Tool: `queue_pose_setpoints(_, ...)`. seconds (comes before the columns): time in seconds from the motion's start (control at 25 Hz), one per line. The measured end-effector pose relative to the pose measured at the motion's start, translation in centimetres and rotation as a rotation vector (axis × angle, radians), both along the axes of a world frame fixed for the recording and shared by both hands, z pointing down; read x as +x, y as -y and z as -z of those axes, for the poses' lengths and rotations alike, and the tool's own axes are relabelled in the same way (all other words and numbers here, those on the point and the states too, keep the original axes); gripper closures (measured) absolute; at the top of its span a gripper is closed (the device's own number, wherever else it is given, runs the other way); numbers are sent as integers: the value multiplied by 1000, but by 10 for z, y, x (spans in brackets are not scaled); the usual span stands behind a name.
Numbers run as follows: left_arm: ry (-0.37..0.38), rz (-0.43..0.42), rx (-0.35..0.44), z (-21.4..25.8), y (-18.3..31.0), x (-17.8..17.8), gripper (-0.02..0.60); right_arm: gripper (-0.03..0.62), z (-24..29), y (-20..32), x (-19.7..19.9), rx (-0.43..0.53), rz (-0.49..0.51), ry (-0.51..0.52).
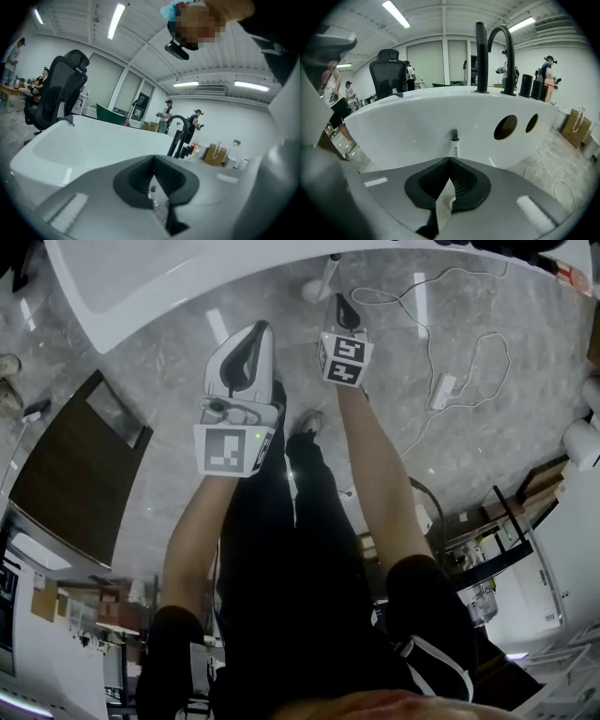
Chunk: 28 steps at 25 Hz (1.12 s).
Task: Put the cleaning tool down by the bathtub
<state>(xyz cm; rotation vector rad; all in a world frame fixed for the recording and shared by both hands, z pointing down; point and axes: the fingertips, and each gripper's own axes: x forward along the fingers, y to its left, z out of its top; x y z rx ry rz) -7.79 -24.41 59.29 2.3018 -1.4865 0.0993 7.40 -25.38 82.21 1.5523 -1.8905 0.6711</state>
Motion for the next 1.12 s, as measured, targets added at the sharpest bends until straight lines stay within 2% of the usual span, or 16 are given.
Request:
queue_pose_setpoints(0.32,-10,9,69,92,-28,23,572,594,87,-40,8,15,-39,58)
queue_pose_setpoints(0.72,-35,8,175,202,-64,53,572,594,191,-71,25,95,-35,88)
queue_pose_setpoints(1.12,-45,20,180,269,-131,66,572,594,287,-131,41,146,-39,155)
